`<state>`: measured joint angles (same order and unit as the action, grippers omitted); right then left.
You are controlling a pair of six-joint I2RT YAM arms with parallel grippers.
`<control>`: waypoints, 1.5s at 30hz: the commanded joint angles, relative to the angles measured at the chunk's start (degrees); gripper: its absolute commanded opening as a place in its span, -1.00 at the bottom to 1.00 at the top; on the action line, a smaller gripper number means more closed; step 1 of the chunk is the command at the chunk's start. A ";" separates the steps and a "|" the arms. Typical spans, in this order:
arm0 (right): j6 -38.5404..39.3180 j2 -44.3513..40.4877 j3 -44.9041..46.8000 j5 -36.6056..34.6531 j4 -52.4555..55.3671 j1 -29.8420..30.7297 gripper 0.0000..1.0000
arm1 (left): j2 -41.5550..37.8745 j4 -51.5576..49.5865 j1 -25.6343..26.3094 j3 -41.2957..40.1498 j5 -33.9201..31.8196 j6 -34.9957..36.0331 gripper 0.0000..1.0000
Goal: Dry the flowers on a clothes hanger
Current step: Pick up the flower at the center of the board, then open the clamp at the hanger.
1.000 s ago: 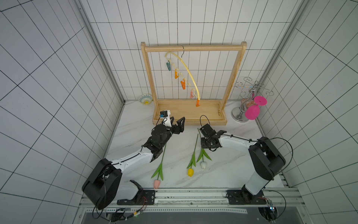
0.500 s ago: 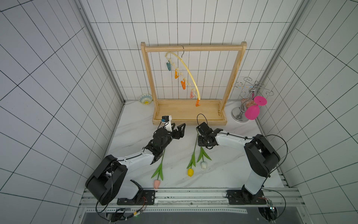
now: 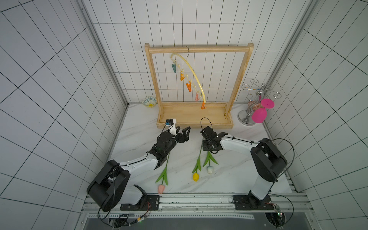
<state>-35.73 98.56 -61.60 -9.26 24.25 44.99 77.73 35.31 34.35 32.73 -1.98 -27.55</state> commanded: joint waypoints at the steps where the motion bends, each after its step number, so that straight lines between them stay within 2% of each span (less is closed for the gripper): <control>1: 3.67 -11.27 0.32 -2.68 -2.41 -0.90 -1.00 | -2.57 1.79 -0.07 0.37 -2.42 2.79 0.66; 4: 8.87 -19.32 5.79 -1.23 -12.28 -3.05 -1.00 | -2.99 1.99 -0.07 4.20 -2.66 5.17 0.67; 6: 11.74 -23.34 11.33 -0.24 -22.98 -4.85 -1.00 | -2.70 1.96 -0.07 8.05 4.56 8.47 0.75; 8: 14.51 -25.78 16.80 0.57 -33.91 -6.36 -1.00 | -1.47 1.74 -0.07 12.10 10.71 10.96 0.76; 9: 15.80 -26.82 19.30 0.43 -39.80 -6.96 -1.00 | -0.36 1.33 -0.07 14.29 12.27 12.24 0.74; 11: 16.97 -28.08 22.72 -0.61 -48.08 -8.14 -1.00 | 2.22 0.51 -0.07 18.38 14.75 15.97 0.55; 13: 17.55 -28.30 23.35 -0.08 -51.98 -9.59 -1.00 | 4.69 2.45 -0.07 20.15 15.94 20.64 0.47; 15: 18.68 -27.18 22.31 3.40 -53.49 -11.21 -1.00 | 8.14 9.07 -0.08 20.57 14.02 22.88 0.48; 17: 19.39 -25.48 21.24 6.80 -55.69 -12.47 -1.00 | 11.03 13.66 -0.19 20.63 15.80 27.43 0.47; 19: 21.08 -23.49 20.78 10.85 -59.80 -13.13 -1.00 | 13.47 13.08 -0.29 22.78 17.44 31.11 0.43; 21: 23.21 -21.82 20.67 16.54 -64.15 -13.59 -1.00 | 15.20 8.16 -0.25 26.17 18.19 33.55 0.41; 33: 22.75 -18.83 15.47 28.17 -62.05 -13.92 -1.00 | 20.32 2.98 -0.33 33.64 18.03 39.94 0.36; 45: 22.37 -18.98 14.93 29.64 -61.82 -13.89 -1.00 | 22.68 -0.06 -0.35 36.43 19.97 39.95 0.26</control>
<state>-13.69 79.33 -43.92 18.90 -36.64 31.46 99.48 36.12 34.13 67.35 16.80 11.86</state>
